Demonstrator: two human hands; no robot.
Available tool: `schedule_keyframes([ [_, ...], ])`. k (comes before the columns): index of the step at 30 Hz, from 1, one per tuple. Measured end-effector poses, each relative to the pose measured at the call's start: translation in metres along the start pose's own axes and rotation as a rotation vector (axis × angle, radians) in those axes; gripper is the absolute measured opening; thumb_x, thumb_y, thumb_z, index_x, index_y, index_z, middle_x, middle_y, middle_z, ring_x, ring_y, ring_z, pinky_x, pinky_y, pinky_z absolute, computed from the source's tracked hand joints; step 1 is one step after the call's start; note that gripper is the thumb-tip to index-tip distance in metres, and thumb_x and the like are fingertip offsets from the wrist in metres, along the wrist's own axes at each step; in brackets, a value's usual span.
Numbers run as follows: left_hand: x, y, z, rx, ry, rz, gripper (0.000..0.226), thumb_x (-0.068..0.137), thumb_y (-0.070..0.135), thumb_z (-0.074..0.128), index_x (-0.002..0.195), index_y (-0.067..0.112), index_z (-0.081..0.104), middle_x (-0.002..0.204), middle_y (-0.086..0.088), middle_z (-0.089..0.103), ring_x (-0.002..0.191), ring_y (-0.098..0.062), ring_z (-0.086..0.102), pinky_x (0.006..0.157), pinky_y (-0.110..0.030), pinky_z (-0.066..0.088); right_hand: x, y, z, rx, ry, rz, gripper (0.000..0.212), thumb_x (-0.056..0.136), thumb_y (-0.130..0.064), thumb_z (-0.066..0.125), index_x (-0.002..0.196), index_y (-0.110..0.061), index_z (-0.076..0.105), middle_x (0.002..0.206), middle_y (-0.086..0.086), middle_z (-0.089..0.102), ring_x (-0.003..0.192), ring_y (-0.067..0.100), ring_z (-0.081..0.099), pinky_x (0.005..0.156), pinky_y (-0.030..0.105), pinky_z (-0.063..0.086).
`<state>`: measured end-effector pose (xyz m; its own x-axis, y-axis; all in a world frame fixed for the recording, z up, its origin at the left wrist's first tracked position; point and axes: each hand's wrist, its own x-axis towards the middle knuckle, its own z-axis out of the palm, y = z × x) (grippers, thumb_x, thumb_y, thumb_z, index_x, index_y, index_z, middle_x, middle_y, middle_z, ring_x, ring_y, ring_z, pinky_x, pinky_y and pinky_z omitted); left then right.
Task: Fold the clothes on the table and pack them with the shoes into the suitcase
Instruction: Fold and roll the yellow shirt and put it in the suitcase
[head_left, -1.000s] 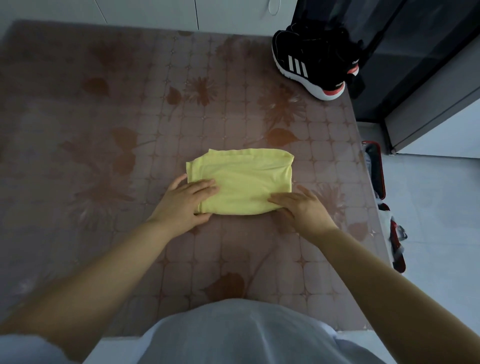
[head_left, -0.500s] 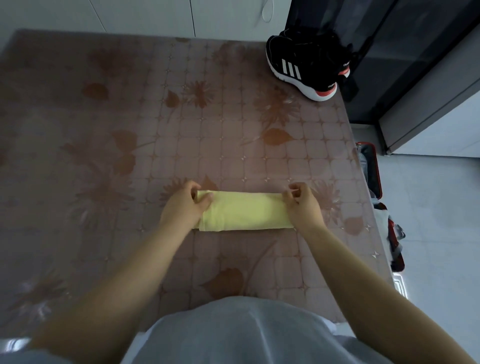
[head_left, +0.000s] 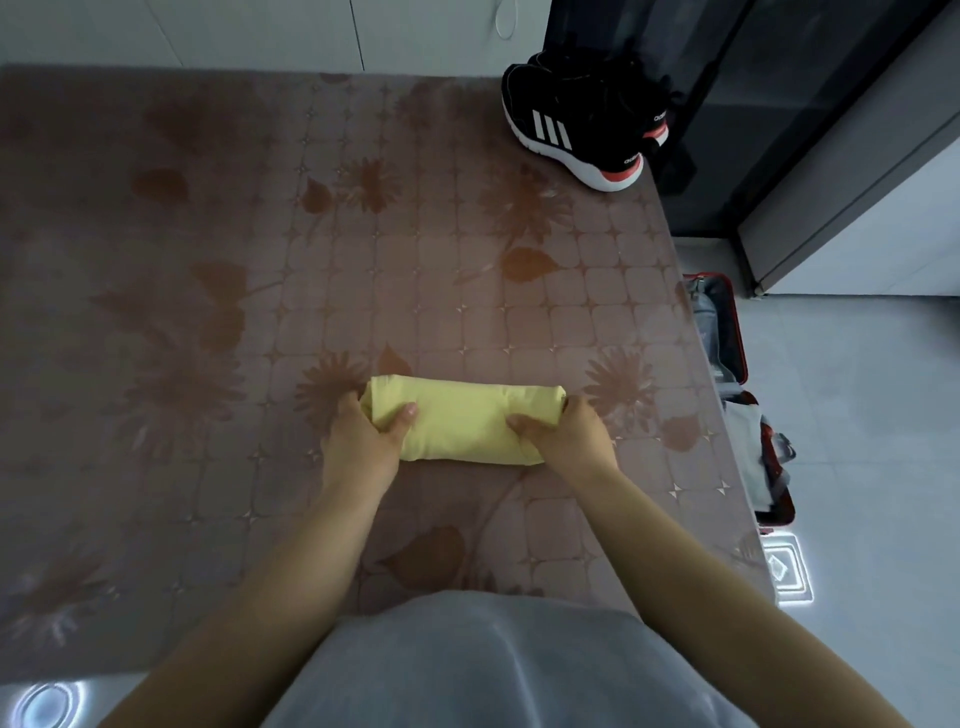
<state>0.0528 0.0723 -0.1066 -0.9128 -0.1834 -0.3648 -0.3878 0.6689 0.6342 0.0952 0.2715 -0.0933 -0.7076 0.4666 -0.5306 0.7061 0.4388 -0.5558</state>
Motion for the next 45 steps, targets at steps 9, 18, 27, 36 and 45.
schedule_keyframes([
  [9,-0.025,0.043,0.052,-0.073,-0.054,0.022,0.059,0.071,0.034,0.078,0.118,0.007,0.057,0.111,-0.012,0.065,0.101,-0.03,0.061,0.082,-0.038,0.047,0.0,0.065,-0.056,0.32,-0.007,0.055,0.048,0.076,-0.034,0.074,0.113,-0.008,0.059,0.1,0.004,0.064,0.093,0.021,0.061,0.075,0.033,0.049],
  [18,-0.113,0.174,0.221,-0.158,-0.157,0.144,0.053,0.07,0.035,0.077,0.115,0.016,0.056,0.107,-0.001,0.065,0.095,-0.021,0.062,0.085,-0.04,0.051,0.052,0.228,-0.224,0.552,-0.013,0.097,0.018,0.081,-0.024,0.071,0.093,-0.022,0.058,0.089,-0.007,0.062,0.082,0.008,0.058,0.069,0.023,0.047],
  [27,-0.19,0.237,0.453,-0.271,-0.337,-0.133,0.051,0.073,0.029,0.076,0.116,0.014,0.05,0.114,-0.004,0.06,0.1,-0.022,0.058,0.079,-0.03,0.048,0.139,0.4,-0.349,0.572,-0.03,0.293,0.029,0.08,-0.015,0.071,0.107,-0.011,0.064,0.101,0.009,0.067,0.094,0.025,0.063,0.083,0.041,0.052],
  [36,-0.099,0.146,0.583,-0.236,-0.281,-0.256,0.048,0.077,0.011,0.074,0.116,0.001,0.05,0.109,-0.011,0.058,0.095,-0.023,0.057,0.071,-0.021,0.037,0.288,0.489,-0.242,0.545,-0.181,0.384,0.038,0.09,-0.026,0.056,0.125,-0.01,0.053,0.118,0.01,0.057,0.11,0.028,0.054,0.092,0.045,0.049],
  [45,0.051,-0.016,0.722,-0.022,-0.335,-0.144,0.057,0.079,0.02,0.072,0.127,0.013,0.041,0.117,-0.005,0.054,0.103,-0.023,0.054,0.082,-0.027,0.041,0.485,0.589,-0.061,0.161,-0.3,0.091,0.035,0.089,-0.026,0.061,0.119,-0.01,0.056,0.101,0.005,0.061,0.093,0.022,0.057,0.081,0.034,0.046],
])
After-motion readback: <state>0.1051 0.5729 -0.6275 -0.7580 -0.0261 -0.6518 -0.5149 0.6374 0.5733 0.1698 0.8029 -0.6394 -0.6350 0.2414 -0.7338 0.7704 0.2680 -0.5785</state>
